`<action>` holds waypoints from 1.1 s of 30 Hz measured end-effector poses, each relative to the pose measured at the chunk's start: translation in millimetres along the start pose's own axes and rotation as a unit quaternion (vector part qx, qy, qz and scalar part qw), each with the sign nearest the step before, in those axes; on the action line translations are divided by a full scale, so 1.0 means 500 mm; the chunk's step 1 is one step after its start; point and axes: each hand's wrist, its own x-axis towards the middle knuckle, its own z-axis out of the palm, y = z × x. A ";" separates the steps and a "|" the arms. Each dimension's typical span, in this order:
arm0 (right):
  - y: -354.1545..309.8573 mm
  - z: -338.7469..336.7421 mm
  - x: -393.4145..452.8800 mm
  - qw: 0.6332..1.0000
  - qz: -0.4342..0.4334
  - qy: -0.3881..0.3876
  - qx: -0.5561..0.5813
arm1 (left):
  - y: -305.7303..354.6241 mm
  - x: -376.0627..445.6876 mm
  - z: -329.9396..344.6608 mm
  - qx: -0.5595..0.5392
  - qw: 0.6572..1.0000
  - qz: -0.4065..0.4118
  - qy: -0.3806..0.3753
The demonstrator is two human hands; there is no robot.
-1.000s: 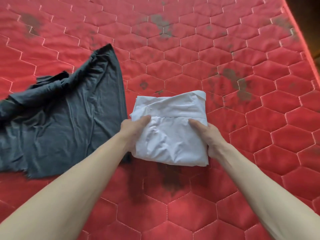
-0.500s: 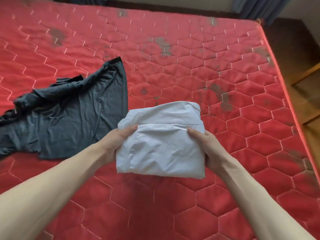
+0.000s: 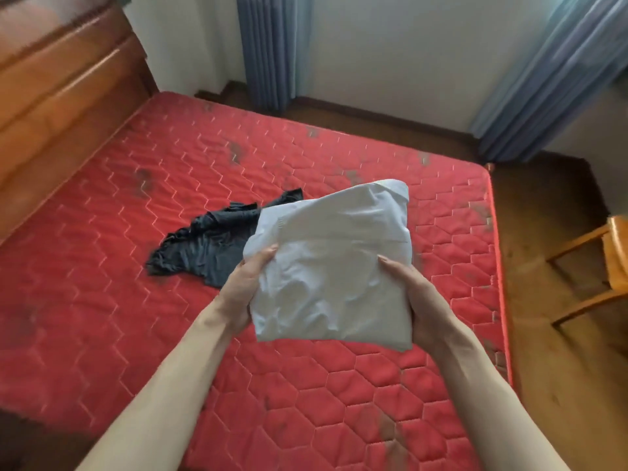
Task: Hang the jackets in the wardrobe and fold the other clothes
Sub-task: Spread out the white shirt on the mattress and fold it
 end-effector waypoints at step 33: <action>0.271 0.988 -0.428 0.891 0.157 -0.379 -0.193 | 0.033 -1.149 -0.613 -0.266 0.889 0.265 0.261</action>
